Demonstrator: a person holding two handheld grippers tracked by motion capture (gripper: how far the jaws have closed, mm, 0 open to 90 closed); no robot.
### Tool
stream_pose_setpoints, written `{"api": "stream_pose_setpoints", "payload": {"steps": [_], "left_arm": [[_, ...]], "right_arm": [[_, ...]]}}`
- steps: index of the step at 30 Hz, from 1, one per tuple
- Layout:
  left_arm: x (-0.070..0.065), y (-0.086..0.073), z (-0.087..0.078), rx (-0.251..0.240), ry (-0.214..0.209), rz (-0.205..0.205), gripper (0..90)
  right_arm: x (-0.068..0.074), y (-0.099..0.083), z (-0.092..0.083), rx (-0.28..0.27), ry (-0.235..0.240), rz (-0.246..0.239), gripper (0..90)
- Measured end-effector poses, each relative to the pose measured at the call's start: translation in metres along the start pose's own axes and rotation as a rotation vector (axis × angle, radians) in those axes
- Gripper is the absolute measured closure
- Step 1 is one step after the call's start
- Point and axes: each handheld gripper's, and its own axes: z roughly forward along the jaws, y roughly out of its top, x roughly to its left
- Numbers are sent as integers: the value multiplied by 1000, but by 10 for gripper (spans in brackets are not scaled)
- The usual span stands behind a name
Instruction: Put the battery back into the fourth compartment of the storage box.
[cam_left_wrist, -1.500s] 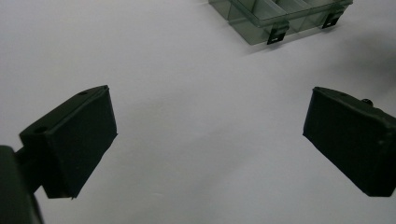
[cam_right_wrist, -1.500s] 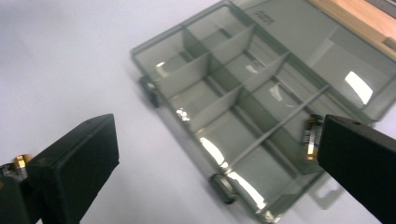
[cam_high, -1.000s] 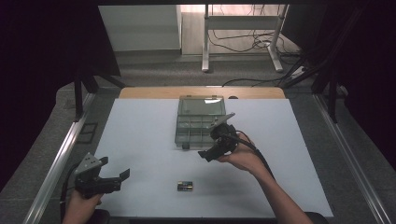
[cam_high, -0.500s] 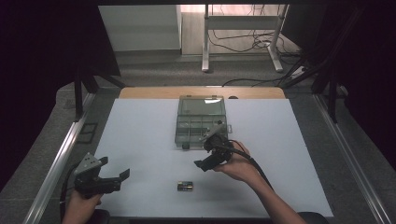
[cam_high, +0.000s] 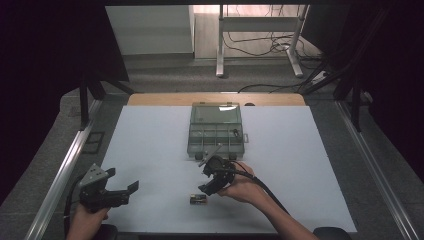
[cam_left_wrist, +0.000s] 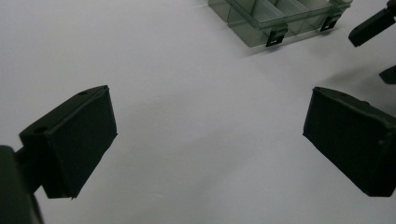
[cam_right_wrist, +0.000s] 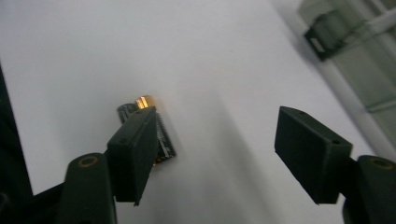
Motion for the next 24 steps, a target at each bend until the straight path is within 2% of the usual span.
{"api": "stream_pose_setpoints", "payload": {"steps": [2,4,8,9,10,11,12,18,21,24], "left_arm": [[0,0,0,-1,0,-1,33],[0,0,0,-2,-2,-2,33],[1,0,0,-3,-4,-3,33],[1,0,0,-2,-4,-4,33],[1,0,0,-2,-4,-4,33],[1,0,0,-3,-5,-4,33],[1,0,0,-3,-5,-4,33],[1,0,0,-3,-6,-6,33],[1,0,0,-3,-6,-5,33],[1,0,0,-3,-6,-5,33]], "right_arm": [[2,1,2,4,4,-10,342],[8,3,7,17,11,-46,399],[12,4,13,31,28,-65,471],[13,5,17,46,48,-77,522],[13,5,17,46,48,-77,522],[14,5,20,53,56,-85,575],[14,5,21,60,64,-82,591],[13,4,30,86,112,-81,657],[14,4,33,98,88,-102,697],[13,3,39,117,83,-111,730]]}}
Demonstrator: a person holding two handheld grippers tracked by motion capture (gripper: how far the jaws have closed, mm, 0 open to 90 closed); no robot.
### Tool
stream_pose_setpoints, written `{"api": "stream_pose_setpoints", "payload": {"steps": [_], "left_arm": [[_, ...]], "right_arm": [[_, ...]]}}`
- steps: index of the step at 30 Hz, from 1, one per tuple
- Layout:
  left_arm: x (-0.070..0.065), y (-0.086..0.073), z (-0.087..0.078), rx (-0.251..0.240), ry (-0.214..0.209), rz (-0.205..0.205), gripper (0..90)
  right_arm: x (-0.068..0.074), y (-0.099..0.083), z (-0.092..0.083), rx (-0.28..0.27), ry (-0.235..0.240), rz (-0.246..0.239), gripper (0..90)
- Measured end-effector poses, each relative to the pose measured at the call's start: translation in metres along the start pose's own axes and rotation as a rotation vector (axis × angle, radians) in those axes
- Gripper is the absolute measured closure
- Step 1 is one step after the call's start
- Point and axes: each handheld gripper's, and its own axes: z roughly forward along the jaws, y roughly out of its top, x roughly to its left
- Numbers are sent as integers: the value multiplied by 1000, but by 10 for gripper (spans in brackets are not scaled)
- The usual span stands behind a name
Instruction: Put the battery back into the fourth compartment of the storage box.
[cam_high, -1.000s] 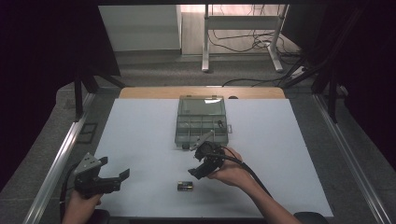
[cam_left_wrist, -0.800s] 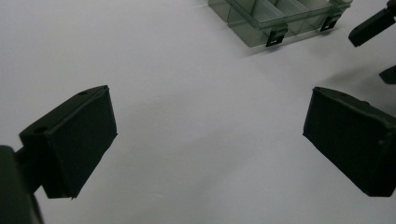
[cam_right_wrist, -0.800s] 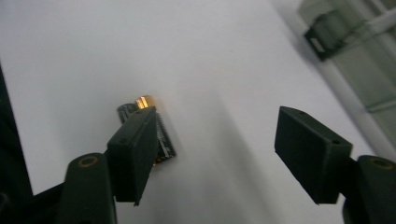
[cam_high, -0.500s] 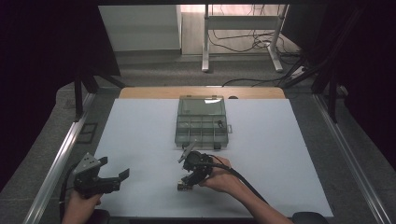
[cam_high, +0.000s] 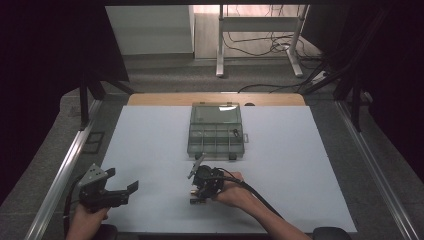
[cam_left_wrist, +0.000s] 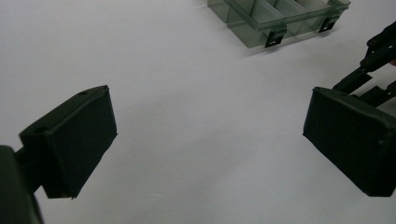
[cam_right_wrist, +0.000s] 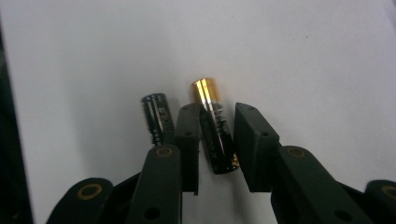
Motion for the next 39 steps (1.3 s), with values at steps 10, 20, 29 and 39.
{"api": "stream_pose_setpoints", "payload": {"steps": [10,20,29,39], "left_arm": [[0,0,0,0,-2,0,33],[0,0,0,1,1,3,33],[0,0,0,5,-1,1,34],[0,0,0,5,0,0,34]], "right_arm": [[1,-2,-3,-21,-17,-8,766],[-9,-4,-19,-64,-20,48,766],[-27,-7,-47,-136,-34,113,766],[-41,-8,-64,-166,-58,146,766]]}}
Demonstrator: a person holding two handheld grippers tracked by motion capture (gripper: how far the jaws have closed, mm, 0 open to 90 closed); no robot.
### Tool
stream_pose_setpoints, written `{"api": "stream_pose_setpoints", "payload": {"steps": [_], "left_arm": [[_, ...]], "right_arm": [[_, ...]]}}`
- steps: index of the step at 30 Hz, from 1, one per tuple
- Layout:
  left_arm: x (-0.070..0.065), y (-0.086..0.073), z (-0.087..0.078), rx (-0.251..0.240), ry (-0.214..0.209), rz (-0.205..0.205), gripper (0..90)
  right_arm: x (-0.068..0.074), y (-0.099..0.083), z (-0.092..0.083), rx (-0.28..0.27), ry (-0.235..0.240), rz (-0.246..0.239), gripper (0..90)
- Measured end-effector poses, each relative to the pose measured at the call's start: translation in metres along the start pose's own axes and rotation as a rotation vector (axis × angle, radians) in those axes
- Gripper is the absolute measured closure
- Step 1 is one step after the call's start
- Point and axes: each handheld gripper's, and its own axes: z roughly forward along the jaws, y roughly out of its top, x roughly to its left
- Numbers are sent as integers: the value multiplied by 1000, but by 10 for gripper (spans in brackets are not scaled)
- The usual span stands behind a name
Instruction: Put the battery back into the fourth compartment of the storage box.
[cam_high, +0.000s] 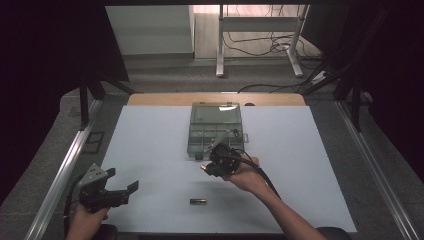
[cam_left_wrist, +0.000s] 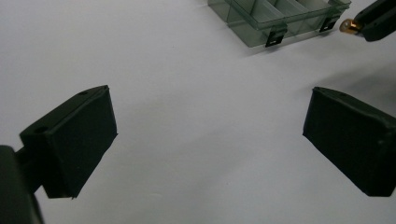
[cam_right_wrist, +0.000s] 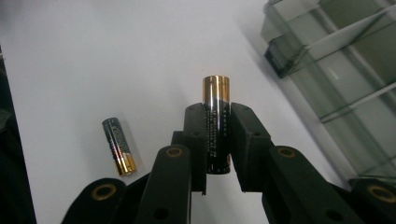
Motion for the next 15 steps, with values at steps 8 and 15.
{"api": "stream_pose_setpoints", "payload": {"steps": [8,15], "left_arm": [[1,0,0,0,-1,-3,34],[1,0,0,1,-2,-6,34]], "right_arm": [[-19,5,-13,-26,-37,31,766],[-38,6,-21,-40,-81,71,766]]}}
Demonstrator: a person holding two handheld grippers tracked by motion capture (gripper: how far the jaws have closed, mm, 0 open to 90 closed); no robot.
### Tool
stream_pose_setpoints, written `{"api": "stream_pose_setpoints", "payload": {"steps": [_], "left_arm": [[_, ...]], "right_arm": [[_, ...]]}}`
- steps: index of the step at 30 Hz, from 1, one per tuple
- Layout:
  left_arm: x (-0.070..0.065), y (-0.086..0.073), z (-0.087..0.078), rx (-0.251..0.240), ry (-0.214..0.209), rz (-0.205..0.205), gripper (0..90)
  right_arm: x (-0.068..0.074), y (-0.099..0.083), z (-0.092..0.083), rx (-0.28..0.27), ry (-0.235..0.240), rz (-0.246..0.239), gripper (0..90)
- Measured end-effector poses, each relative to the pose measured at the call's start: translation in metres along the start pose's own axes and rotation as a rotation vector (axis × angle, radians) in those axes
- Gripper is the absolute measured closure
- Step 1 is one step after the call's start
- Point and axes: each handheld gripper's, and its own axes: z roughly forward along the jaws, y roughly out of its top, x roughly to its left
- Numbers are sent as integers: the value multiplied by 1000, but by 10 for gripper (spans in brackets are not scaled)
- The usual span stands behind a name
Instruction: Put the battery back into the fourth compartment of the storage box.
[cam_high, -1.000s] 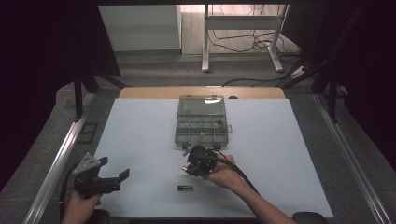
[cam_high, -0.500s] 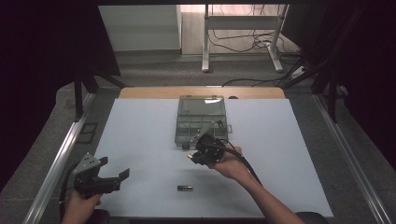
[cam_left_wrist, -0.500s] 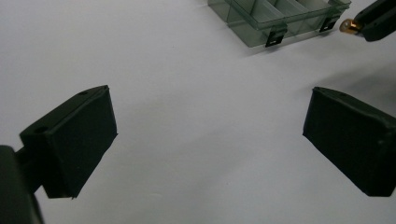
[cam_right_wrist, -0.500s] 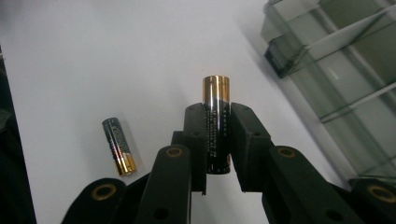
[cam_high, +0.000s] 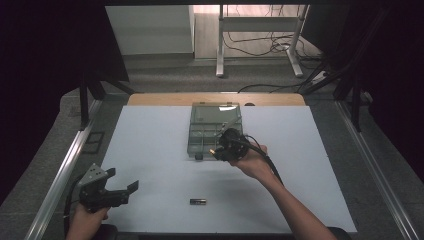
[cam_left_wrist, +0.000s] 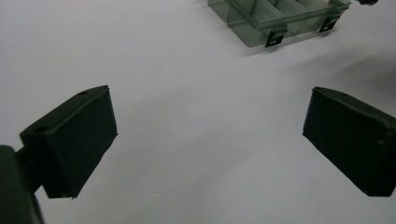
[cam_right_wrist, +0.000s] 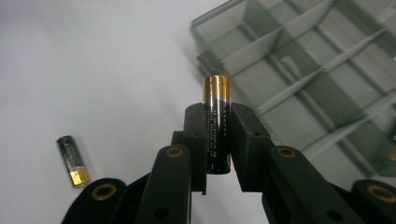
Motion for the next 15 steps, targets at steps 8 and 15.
{"api": "stream_pose_setpoints", "payload": {"steps": [8,15], "left_arm": [[0,0,0,1,-1,-1,35],[1,0,0,-1,-4,-6,35]], "right_arm": [[-20,4,-7,-15,-40,44,766],[-36,6,-8,-18,-66,73,767]]}}
